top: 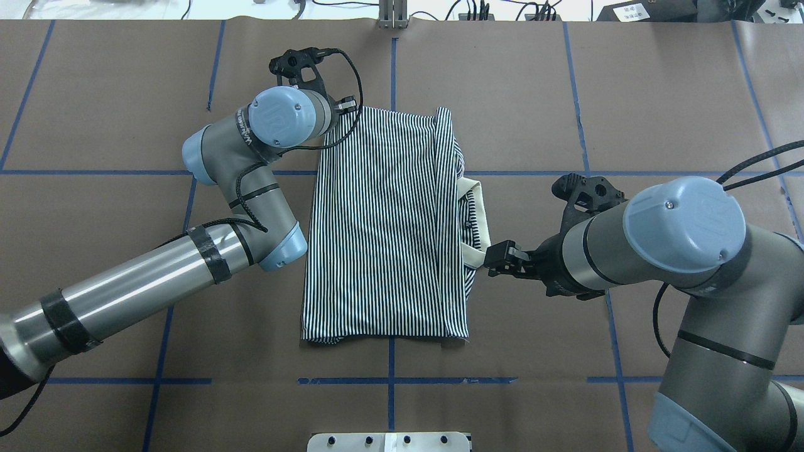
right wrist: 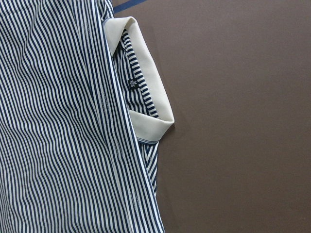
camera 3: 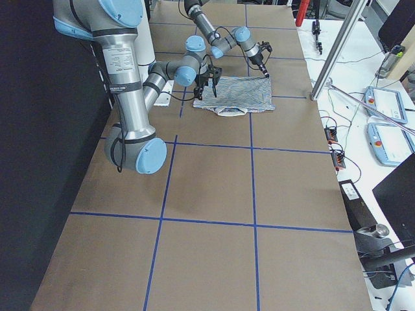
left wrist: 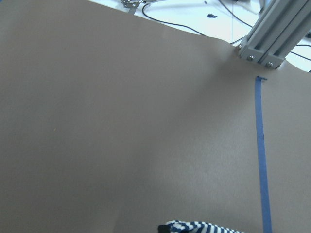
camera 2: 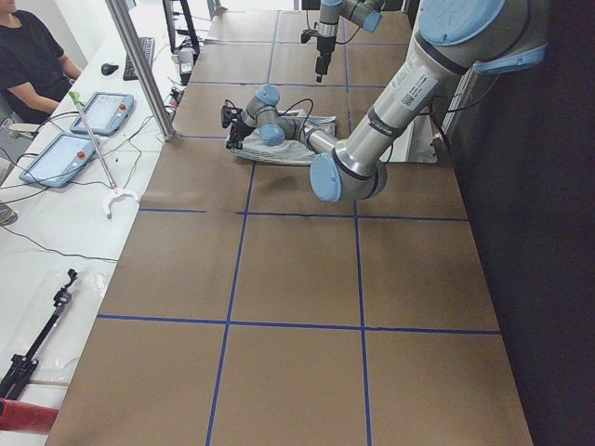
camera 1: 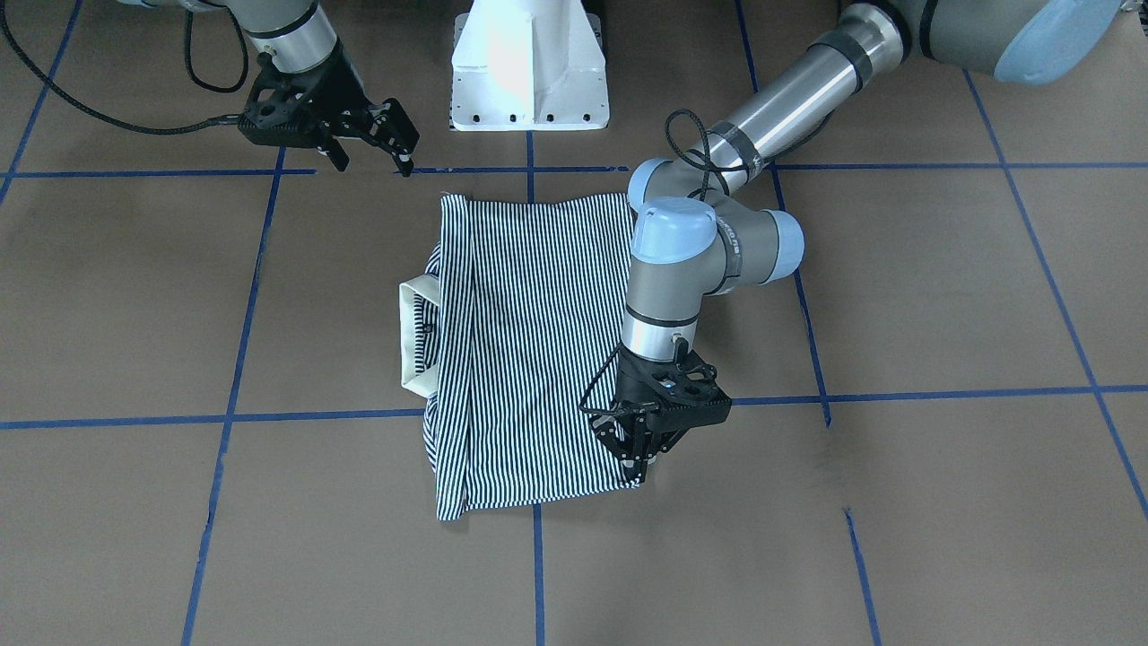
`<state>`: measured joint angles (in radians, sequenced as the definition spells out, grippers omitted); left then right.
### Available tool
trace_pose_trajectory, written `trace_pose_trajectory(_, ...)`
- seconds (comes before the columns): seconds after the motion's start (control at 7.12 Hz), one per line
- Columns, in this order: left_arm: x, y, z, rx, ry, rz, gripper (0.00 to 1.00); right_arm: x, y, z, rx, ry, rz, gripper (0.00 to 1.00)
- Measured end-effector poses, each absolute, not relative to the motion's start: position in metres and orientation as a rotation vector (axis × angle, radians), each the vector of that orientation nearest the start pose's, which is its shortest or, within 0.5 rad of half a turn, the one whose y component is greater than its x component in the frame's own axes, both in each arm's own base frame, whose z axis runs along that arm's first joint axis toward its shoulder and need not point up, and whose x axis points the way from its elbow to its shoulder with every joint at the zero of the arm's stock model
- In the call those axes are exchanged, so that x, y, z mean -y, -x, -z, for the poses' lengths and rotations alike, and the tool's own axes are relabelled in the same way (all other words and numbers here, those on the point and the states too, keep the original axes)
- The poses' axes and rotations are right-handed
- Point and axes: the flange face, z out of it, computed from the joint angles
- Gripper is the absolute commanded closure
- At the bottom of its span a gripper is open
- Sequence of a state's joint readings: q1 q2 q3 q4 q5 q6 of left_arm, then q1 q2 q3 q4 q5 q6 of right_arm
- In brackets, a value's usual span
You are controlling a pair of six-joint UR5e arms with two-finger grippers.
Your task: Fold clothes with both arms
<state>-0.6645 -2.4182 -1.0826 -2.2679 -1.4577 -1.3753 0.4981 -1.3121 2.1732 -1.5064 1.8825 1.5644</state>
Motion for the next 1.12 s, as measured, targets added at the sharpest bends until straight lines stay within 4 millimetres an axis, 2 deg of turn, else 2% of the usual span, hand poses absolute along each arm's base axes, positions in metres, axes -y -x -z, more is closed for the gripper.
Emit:
trace_pose_trajectory(0.14, 0.625, -0.557, -0.275, -0.922, -0.550, 0.486, 0.00, 0.331, 0.392, -0.256, 0.957, 0.049, -0.311, 0.00)
trace_pose_trajectory(0.42, 0.637, -0.548, -0.278, -0.910, -0.569, 0.484, 0.00, 0.334, 0.396, -0.257, 0.951, 0.034, -0.318, 0.00)
trace_pose_trajectory(0.7, 0.661, -0.512, -0.264, -0.946, -0.549, 0.488, 0.00, 0.342, 0.408, -0.255, 0.942, 0.015, -0.329, 0.00)
trace_pose_trajectory(0.84, 0.663, -0.492, -0.258, -0.988, -0.485, 0.459, 0.00, 0.347, 0.417, -0.254, 0.934, 0.008, -0.333, 0.00)
trace_pose_trajectory(0.98, 0.649, -0.472, -0.258, -1.010, -0.416, 0.426, 0.00, 0.353, 0.429, -0.257, 0.915, 0.003, -0.338, 0.00)
trace_pose_trajectory(1.12, 0.625, -0.450, -0.257, -1.006, -0.374, 0.410, 0.00, 0.358, 0.441, -0.261, 0.889, -0.007, -0.338, 0.00)
